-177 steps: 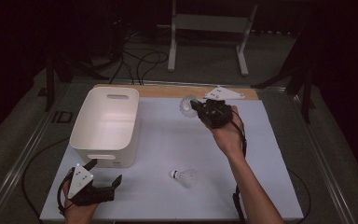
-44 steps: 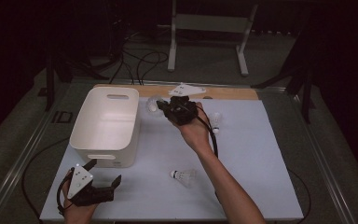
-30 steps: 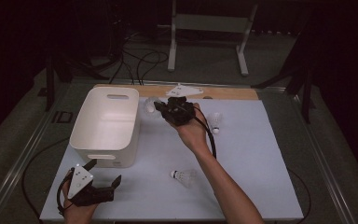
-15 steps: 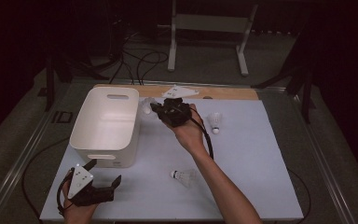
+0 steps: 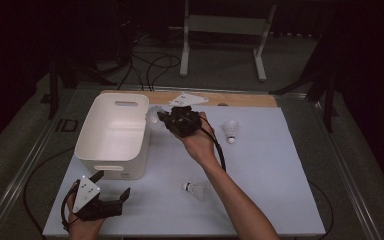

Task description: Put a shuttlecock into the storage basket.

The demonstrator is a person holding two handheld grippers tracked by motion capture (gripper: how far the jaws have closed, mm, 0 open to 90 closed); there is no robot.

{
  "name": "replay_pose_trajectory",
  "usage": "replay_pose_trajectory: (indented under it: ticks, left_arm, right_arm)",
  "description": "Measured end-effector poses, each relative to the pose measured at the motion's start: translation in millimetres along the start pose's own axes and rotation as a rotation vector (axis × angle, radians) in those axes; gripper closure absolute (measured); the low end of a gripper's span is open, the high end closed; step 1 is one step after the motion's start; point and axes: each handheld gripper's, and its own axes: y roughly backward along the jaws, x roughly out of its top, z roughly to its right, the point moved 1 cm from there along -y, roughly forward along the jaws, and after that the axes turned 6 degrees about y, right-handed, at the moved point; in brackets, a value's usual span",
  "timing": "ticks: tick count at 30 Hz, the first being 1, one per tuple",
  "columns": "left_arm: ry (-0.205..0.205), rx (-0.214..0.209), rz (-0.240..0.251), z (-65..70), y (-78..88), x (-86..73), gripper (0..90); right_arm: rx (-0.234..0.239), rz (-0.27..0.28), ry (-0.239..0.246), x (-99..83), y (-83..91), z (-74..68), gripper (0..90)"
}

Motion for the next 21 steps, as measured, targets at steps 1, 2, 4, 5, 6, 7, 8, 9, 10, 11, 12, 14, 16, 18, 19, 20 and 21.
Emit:
replay_pose_trajectory:
  ticks: [1,2,4,5,6,7,8,9,10,11,12,14,16,18,19,20,21]
  left_arm:
    - [-0.001,0.000,0.000,0.0,0.0,0.0,0.0]
    - [-0.001,-0.001,-0.001,-0.1,-0.1,0.0,0.0]
    - [-0.001,-0.001,-0.001,0.0,0.0,0.0,0.0]
    - [0.000,-0.001,0.000,0.1,0.0,0.0,0.0]
    - [0.000,0.000,0.001,0.2,0.0,0.0,0.0]
    - [0.000,0.000,0.000,0.1,0.0,0.0,0.0]
    - [-0.001,0.000,-0.001,-0.1,0.0,0.0,0.0]
    - [0.000,0.000,0.000,0.0,0.0,0.0,0.0]
    - [0.000,0.000,0.001,0.0,0.2,0.0,0.0]
    - [0.000,0.001,0.001,0.0,0.3,0.0,0.0]
    - [0.000,0.001,0.000,-0.3,0.4,0.0,0.0]
    - [0.002,0.002,0.002,-0.5,0.5,0.0,0.0]
    - [0.002,0.002,0.002,-0.5,0.6,0.0,0.0]
    - [0.001,0.002,0.001,-0.6,0.6,-0.1,0.0]
    - [0.000,0.002,0.000,-0.6,0.6,-0.1,0.0]
    - [0.000,0.002,0.000,-0.6,0.6,-0.1,0.0]
    - [0.001,0.002,0.002,-0.5,0.6,-0.1,0.0]
  right_arm:
    - [0.002,0.002,-0.003,0.5,-0.3,-0.7,88.2]
    - [0.002,0.003,-0.002,1.0,-0.7,-1.3,88.2]
    - [0.004,0.001,-0.001,2.0,-1.1,-2.5,88.3]
    - [0.004,0.002,0.002,2.3,-1.6,-3.2,88.3]
    - [0.006,0.003,0.004,2.9,-2.1,-3.9,88.3]
    - [0.007,0.003,0.007,3.2,-2.4,-4.2,88.2]
    - [0.005,0.003,0.004,3.7,-2.9,-4.9,88.2]
    - [0.007,0.002,0.008,3.9,-3.2,-5.1,88.2]
    - [0.010,0.003,0.010,4.3,-3.7,-5.6,88.3]
    - [0.009,0.000,0.008,4.7,-4.0,-6.4,88.2]
    - [0.010,0.000,0.011,5.0,-4.6,-7.0,88.2]
    - [0.009,-0.004,0.016,5.4,-6.1,-8.5,88.3]
    - [0.011,-0.003,0.017,5.5,-6.6,-9.1,88.2]
    - [0.014,-0.004,0.021,5.9,-8.3,-11.0,88.2]
    - [0.017,-0.006,0.019,6.2,-8.7,-11.6,88.3]
    - [0.017,-0.006,0.019,6.2,-8.7,-11.6,88.3]
    - [0.017,-0.003,0.023,6.3,-9.5,-12.1,88.2]
